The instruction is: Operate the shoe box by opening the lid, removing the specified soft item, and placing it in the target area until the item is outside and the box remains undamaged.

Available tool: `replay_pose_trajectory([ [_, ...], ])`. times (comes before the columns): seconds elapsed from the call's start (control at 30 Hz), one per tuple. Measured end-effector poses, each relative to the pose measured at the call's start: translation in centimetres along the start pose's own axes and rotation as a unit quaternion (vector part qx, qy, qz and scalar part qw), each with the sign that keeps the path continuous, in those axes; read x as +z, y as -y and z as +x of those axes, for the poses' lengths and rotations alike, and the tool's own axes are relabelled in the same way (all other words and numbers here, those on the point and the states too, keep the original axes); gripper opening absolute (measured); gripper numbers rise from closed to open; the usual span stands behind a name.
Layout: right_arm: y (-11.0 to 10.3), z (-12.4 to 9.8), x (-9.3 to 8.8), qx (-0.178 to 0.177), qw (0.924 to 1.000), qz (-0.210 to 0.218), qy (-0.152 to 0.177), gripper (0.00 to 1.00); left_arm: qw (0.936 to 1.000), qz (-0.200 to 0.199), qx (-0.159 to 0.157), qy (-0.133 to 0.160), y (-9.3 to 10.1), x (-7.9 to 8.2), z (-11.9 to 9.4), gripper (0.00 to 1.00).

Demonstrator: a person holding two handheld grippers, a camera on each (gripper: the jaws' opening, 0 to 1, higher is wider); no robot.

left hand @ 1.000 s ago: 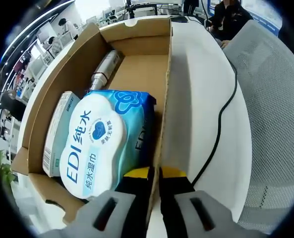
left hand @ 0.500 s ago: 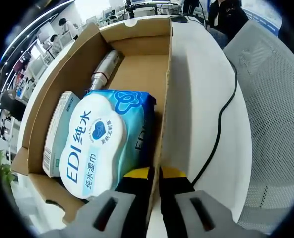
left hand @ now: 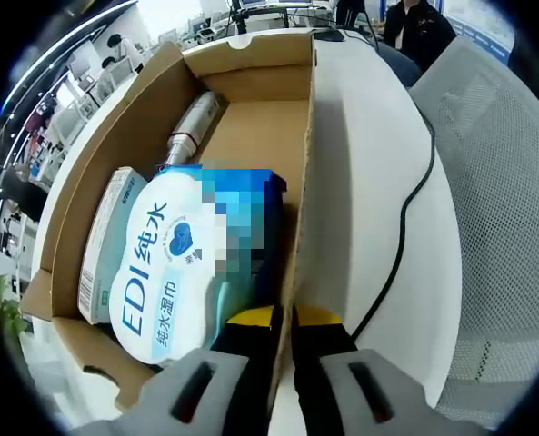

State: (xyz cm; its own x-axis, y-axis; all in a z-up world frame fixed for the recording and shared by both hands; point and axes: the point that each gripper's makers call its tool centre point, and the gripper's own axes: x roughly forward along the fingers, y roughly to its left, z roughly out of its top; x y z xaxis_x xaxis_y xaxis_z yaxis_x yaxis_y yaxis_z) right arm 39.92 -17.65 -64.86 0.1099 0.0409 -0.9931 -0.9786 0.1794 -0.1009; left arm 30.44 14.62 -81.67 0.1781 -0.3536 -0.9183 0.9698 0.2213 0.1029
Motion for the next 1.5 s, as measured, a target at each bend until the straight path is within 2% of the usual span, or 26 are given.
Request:
replay_pose_trajectory([
  [0.23,1.2,0.2,0.1,0.000,1.0000,-0.003,0.000,0.50,1.0000,0.000,-0.001,0.000,0.0,0.0,0.0,0.04],
  [0.57,1.8,0.6,-0.2,-0.003,1.0000,-0.004,0.002,0.50,1.0000,0.000,-0.001,-0.001,0.0,0.0,0.0,0.04],
  [1.1,3.2,1.2,-0.3,-0.028,0.9995,-0.004,0.013,0.50,1.0000,-0.002,0.000,-0.002,0.0,0.1,0.0,0.04],
  [1.5,3.7,3.1,-0.2,-0.030,0.9994,-0.007,0.015,0.50,1.0000,-0.001,-0.001,-0.001,-0.1,0.1,0.0,0.04],
])
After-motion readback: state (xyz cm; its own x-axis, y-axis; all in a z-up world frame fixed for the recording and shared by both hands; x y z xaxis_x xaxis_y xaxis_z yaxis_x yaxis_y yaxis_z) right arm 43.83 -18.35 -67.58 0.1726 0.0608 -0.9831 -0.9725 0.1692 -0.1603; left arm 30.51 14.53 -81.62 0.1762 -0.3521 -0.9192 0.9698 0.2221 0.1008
